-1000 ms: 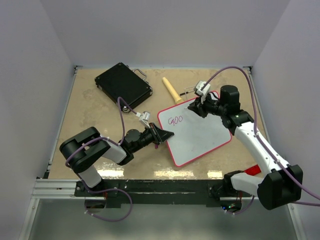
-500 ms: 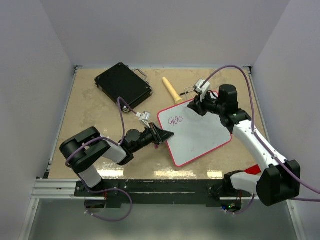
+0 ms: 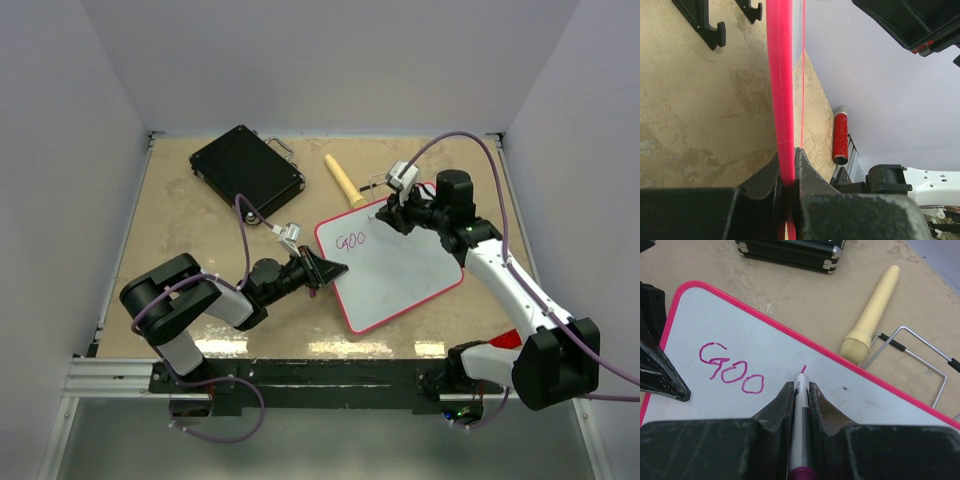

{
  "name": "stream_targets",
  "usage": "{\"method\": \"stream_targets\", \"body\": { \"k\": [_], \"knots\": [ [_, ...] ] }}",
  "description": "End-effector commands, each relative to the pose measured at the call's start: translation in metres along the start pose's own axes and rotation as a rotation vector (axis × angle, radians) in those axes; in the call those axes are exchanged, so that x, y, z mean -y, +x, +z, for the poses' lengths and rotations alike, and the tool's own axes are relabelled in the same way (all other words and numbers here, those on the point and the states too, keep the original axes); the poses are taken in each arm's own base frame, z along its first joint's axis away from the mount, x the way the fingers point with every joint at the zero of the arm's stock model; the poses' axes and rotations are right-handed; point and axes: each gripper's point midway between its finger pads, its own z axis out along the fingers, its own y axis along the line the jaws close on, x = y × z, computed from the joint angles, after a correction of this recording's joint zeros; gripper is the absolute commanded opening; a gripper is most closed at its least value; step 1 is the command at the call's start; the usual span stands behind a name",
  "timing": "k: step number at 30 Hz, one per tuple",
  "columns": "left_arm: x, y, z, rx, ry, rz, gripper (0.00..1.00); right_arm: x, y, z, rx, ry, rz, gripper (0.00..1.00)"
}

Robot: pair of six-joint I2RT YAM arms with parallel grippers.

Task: Write a sentence on the whiteboard
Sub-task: Write on the whiteboard with the whiteboard marker without the cap.

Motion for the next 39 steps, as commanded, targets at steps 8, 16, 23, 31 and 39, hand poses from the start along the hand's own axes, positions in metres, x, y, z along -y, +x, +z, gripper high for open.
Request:
{"method": "stream_targets", "body": {
  "k": [8,16,23,31,39],
  "knots": [
    [0.052,-0.028,-0.002,0.113,0.224,0.099,0.0,-0.025,0.021,-0.015,-0.059,-0.079,-0.024,0.0],
    [0.052,-0.028,-0.001,0.113,0.226,0.098,0.0,-0.028,0.026,-0.017,-0.072,-0.085,-0.023,0.0],
    [0.053,-0.028,-0.002,0.111,0.229,0.099,0.0,-0.016,0.006,-0.011,-0.017,-0.046,-0.018,0.0],
    [0.053,-0.027,-0.001,0.109,0.231,0.098,0.0,-0.008,-0.004,-0.006,0.015,-0.021,-0.011,0.0],
    [0.052,-0.027,0.0,0.109,0.228,0.096,0.0,-0.017,-0.004,-0.003,0.027,-0.077,-0.002,0.0]
  ]
}}
